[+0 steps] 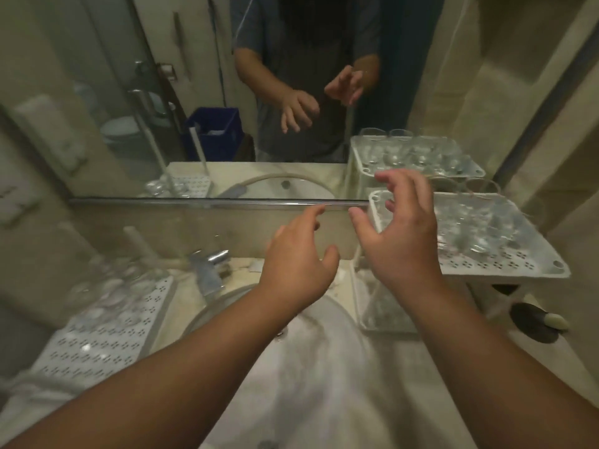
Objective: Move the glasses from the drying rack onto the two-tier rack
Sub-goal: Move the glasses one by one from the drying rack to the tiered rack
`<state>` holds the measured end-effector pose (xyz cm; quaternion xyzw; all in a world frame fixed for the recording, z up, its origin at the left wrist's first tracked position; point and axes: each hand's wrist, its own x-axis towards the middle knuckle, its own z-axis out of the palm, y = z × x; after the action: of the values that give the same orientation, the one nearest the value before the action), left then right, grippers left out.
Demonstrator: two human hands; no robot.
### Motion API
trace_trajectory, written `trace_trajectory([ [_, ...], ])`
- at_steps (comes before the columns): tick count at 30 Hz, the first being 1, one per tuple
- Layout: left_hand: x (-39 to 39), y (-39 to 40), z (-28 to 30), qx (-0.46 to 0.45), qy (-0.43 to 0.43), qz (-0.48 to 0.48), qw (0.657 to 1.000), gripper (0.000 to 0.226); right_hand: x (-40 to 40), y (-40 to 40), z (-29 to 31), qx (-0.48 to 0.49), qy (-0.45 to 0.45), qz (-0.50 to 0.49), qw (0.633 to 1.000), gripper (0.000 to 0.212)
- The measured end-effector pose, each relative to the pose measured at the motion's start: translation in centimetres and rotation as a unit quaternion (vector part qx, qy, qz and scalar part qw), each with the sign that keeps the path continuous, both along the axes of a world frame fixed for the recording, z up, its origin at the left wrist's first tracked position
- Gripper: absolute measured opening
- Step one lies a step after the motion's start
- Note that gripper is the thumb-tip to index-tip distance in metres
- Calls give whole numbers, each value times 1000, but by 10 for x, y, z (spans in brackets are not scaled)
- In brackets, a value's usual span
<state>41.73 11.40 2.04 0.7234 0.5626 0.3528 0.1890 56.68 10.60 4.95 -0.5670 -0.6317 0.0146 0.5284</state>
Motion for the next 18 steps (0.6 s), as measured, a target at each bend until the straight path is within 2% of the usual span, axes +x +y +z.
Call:
trace_trajectory([
  [12,-208,-6,-28,-45,61,132,988,60,-194,28,-43,-90,-16,158,983,45],
  [18,-291,-16,-48,-101,30,186,977,58,-274,38,-75,-148,-30,193,969,48],
])
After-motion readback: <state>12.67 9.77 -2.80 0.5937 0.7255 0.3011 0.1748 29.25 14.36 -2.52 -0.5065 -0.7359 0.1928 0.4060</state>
